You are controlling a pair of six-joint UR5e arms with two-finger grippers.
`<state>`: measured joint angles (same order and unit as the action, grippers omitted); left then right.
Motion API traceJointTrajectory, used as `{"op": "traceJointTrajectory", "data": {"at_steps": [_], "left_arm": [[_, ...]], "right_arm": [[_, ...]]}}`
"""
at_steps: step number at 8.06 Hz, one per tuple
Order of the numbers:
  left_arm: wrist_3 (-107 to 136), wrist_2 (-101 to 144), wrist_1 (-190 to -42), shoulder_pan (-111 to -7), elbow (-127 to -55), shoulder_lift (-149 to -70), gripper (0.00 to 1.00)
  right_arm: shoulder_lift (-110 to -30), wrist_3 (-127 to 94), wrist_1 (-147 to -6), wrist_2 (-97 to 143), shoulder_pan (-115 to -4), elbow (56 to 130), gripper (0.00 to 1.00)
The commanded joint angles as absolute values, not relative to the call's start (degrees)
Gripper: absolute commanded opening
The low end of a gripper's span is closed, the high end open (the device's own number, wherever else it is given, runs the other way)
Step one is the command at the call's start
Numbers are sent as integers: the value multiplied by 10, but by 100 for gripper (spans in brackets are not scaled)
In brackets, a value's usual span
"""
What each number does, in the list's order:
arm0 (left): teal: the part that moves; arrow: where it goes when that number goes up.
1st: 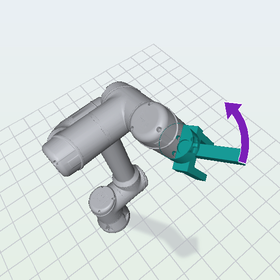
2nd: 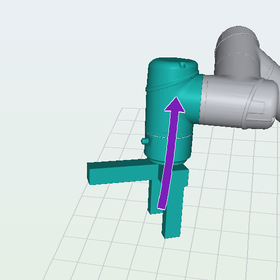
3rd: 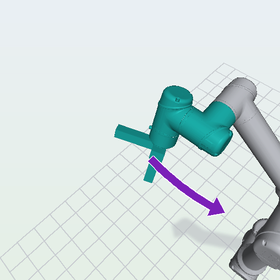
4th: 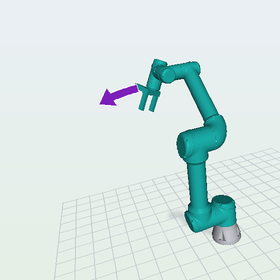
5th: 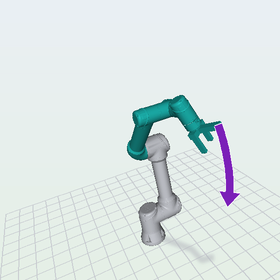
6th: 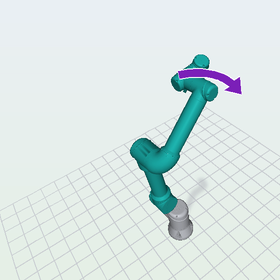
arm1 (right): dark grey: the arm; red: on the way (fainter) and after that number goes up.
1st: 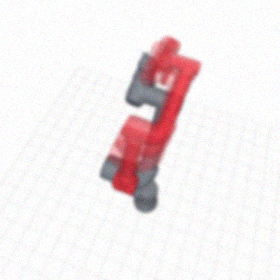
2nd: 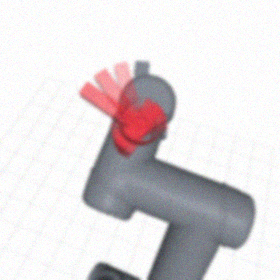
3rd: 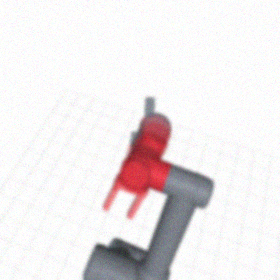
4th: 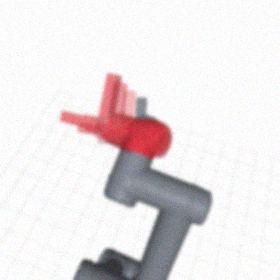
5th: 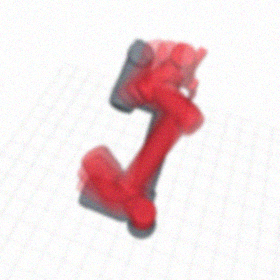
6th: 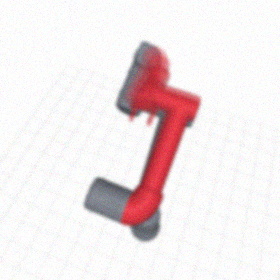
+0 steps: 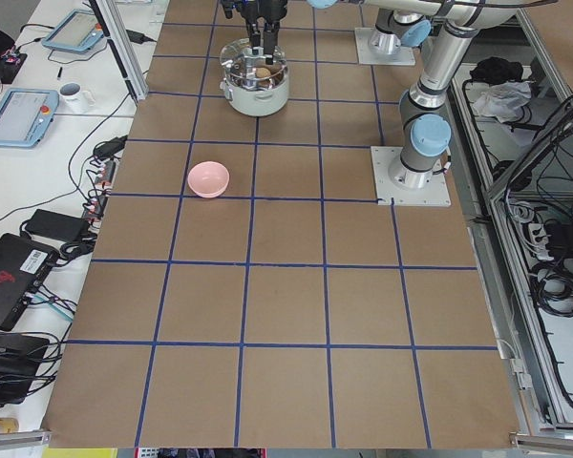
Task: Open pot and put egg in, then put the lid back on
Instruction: 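Raise the left gripper back while the right gripper carries the lid over the pot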
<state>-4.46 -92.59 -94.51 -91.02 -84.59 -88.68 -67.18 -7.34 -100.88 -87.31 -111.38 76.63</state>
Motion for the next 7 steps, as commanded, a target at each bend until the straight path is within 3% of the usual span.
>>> {"op": "traceJointTrajectory", "data": {"at_steps": [1,7], "left_arm": [[-45,-926,-940,-910,-846,-887,100],[-45,-927,-940,-911,-846,-887,100]], "right_arm": [[-657,-67,-1009,-880,-1117,768,9],[-656,-65,-999,-885,-1117,778,11]]}}
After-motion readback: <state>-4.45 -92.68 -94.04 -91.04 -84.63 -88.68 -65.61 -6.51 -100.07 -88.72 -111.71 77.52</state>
